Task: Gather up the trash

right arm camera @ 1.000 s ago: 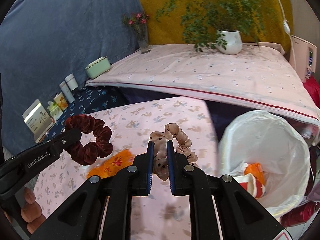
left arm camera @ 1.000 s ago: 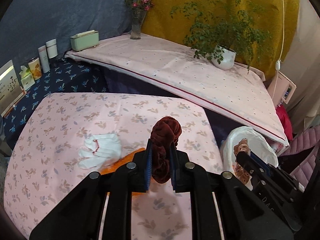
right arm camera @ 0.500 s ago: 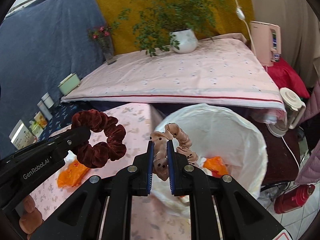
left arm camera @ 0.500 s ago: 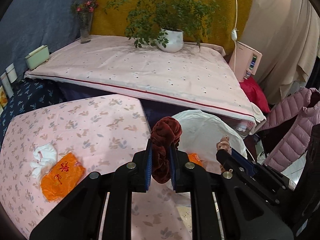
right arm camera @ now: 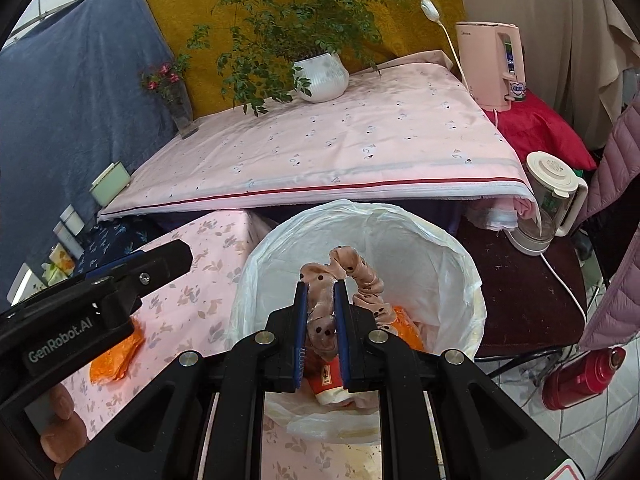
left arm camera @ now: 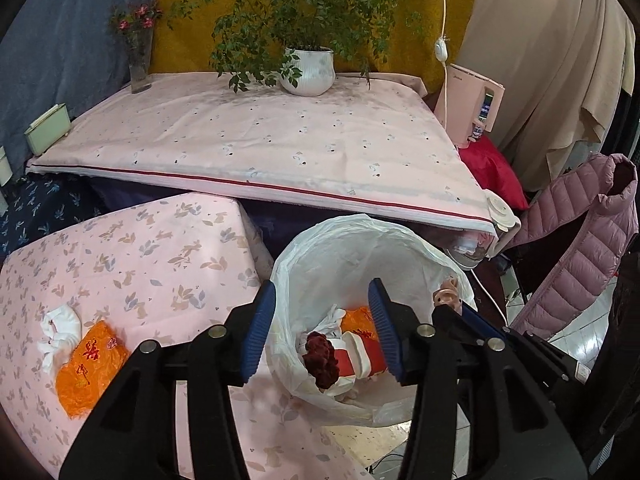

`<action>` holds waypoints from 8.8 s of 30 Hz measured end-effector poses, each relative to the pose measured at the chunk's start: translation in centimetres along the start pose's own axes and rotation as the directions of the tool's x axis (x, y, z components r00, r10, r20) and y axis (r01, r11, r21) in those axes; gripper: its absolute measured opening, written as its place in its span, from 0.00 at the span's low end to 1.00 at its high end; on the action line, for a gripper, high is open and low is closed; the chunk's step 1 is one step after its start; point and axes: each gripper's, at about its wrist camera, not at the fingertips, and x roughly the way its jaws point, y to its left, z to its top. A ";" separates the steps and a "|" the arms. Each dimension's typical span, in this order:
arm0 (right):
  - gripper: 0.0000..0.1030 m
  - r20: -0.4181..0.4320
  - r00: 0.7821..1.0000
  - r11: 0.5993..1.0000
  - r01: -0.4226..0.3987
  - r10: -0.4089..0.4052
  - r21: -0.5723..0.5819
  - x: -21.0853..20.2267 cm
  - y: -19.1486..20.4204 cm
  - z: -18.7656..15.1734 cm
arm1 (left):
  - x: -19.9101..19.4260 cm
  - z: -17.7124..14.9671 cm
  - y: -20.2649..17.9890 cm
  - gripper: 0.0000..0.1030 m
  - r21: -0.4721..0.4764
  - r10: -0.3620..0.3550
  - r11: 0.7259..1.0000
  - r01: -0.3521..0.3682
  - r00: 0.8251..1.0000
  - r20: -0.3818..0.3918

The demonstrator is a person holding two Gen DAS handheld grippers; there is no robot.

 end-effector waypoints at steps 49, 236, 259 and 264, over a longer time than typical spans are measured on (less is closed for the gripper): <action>0.46 -0.007 1.000 0.991 -0.025 0.025 -0.128 0.4 8.2 -1.2 | -2.7 -3.2 10.2 0.70 -0.149 0.181 0.973 -0.176 0.983 0.025; 0.93 0.007 0.982 0.942 0.183 -0.188 -0.282 -4.5 4.7 -5.7 | -5.4 -10.7 6.5 0.88 -0.149 0.316 0.937 -0.316 0.948 -0.024; 0.93 0.001 0.976 0.941 0.209 -0.217 -0.267 -5.7 3.2 -7.3 | -5.5 -11.7 4.9 0.88 -0.131 0.327 0.936 -0.328 0.945 -0.030; 0.93 -0.004 0.975 0.940 0.214 -0.223 -0.264 -5.8 2.9 -7.5 | -5.4 -11.8 4.6 0.88 -0.127 0.329 0.935 -0.330 0.944 -0.031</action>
